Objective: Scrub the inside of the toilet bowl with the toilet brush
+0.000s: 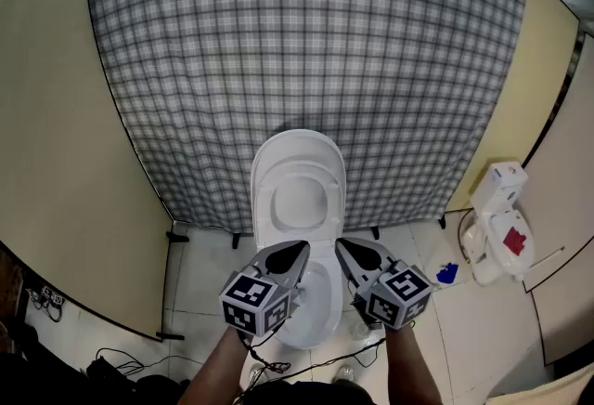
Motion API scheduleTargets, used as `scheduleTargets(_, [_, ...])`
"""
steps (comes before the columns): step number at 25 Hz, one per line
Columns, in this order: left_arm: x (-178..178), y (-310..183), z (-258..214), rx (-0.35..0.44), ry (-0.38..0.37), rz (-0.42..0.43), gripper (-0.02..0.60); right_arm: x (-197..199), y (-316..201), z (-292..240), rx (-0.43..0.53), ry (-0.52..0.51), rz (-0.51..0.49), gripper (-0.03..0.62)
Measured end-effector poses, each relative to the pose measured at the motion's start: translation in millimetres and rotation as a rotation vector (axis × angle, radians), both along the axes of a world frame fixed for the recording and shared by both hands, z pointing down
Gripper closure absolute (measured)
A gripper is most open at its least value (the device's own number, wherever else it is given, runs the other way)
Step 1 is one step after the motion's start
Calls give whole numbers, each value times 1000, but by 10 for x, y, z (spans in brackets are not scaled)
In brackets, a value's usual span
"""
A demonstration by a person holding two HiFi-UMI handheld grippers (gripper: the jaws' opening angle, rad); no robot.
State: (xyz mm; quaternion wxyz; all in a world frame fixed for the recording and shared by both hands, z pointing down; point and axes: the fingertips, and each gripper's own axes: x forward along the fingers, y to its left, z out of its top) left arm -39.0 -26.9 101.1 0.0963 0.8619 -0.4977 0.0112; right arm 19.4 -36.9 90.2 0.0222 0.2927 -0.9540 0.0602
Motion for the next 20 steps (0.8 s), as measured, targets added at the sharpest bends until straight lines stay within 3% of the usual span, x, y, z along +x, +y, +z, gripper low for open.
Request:
scheduleTargets(13, [-191, -165, 326, -65, -7, 3, 571, -105, -186, 264, -54, 35, 27, 588])
scheduleTargets(20, [42, -241, 833, -82, -18, -39, 572, 264, -253, 721, -76, 43, 54, 588])
